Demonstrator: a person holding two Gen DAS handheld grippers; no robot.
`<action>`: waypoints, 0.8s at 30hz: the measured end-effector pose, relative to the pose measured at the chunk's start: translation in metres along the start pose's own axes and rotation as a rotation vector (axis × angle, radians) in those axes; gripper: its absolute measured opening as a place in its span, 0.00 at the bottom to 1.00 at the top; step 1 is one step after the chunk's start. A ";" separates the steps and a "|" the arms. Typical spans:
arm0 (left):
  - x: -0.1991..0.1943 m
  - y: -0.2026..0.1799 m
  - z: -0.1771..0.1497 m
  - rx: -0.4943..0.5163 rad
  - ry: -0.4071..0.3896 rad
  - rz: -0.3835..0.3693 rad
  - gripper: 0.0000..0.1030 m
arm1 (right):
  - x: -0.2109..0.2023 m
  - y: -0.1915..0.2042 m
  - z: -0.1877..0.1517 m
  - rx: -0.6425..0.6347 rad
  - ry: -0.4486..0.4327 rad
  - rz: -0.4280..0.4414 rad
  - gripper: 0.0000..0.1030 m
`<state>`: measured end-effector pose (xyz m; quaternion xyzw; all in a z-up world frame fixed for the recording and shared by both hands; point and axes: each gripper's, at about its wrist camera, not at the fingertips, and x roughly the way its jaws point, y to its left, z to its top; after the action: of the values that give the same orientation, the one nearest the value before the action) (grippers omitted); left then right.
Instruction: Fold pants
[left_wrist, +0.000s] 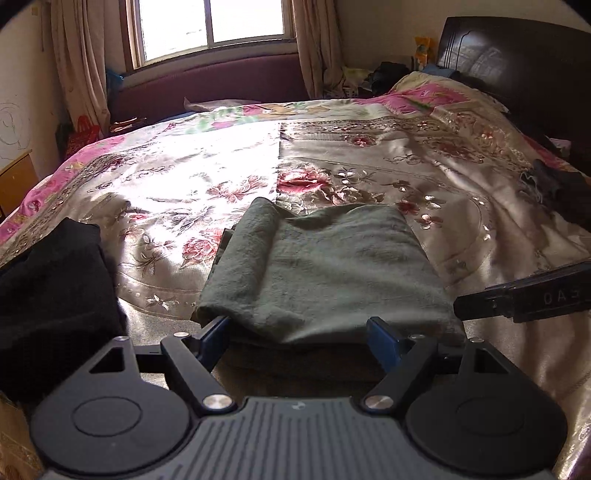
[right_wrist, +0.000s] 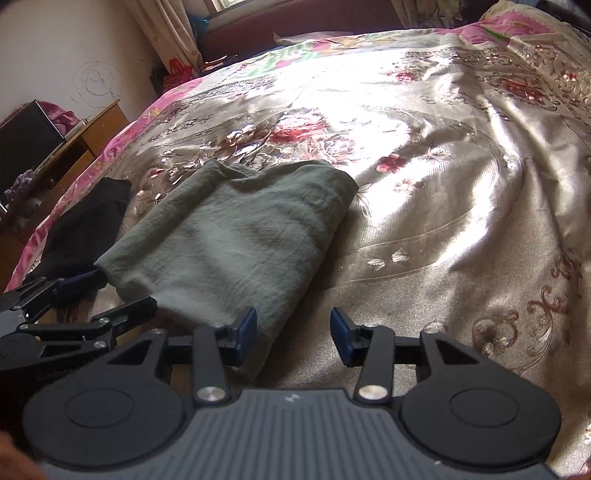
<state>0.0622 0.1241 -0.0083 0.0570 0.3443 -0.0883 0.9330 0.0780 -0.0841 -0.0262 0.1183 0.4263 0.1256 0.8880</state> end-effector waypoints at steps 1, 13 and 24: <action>-0.004 -0.003 -0.002 -0.001 -0.004 -0.005 0.90 | -0.003 0.002 -0.003 -0.005 -0.001 -0.003 0.44; -0.026 -0.023 -0.012 0.024 -0.035 -0.009 0.90 | -0.023 0.016 -0.018 -0.032 -0.014 -0.010 0.45; -0.030 -0.023 -0.015 0.013 -0.040 -0.013 0.90 | -0.026 0.020 -0.024 -0.042 -0.004 -0.012 0.46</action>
<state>0.0254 0.1082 -0.0015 0.0589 0.3255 -0.0978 0.9386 0.0411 -0.0715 -0.0158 0.0974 0.4226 0.1292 0.8918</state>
